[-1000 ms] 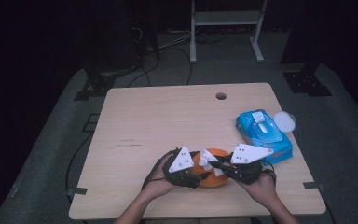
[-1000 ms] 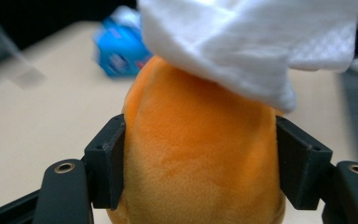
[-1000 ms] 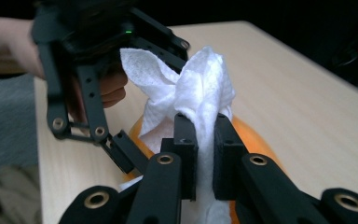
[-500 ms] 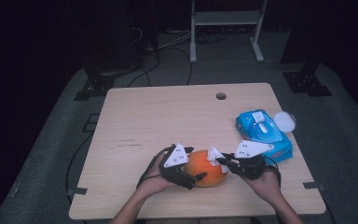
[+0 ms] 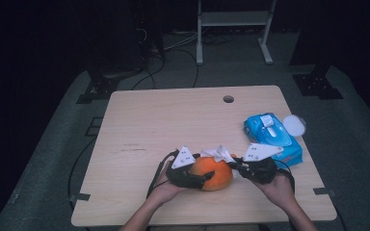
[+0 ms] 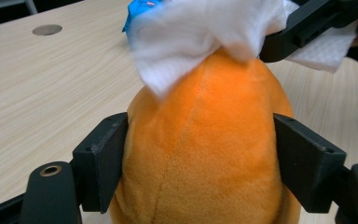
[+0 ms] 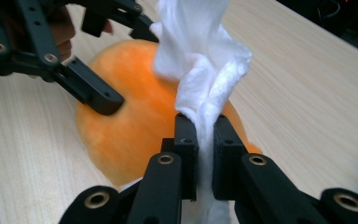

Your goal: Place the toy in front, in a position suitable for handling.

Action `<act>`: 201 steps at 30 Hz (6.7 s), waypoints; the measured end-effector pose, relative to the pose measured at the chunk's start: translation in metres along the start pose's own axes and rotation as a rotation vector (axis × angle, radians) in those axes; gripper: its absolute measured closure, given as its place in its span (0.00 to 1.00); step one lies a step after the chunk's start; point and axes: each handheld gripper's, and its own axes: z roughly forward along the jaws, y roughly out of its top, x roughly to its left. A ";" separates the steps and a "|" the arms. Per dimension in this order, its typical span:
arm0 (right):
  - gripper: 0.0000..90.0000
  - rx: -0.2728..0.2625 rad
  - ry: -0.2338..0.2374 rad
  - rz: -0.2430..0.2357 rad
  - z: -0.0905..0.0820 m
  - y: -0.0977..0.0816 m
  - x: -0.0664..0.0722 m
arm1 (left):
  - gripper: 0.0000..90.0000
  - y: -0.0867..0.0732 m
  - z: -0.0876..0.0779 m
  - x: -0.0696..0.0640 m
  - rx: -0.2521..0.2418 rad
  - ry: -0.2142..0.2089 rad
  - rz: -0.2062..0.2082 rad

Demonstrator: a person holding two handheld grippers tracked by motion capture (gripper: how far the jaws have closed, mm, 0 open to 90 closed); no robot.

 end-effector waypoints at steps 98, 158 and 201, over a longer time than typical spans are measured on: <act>0.92 -0.042 0.193 -0.013 0.019 0.017 0.033 | 0.20 -0.005 0.006 -0.021 -0.012 -0.100 0.250; 0.92 0.015 0.076 -0.021 -0.032 -0.005 -0.017 | 0.23 -0.021 -0.007 0.032 0.011 -0.123 0.044; 0.91 -0.035 0.062 0.124 0.007 -0.016 -0.021 | 0.19 -0.013 -0.002 0.010 0.036 -0.120 0.138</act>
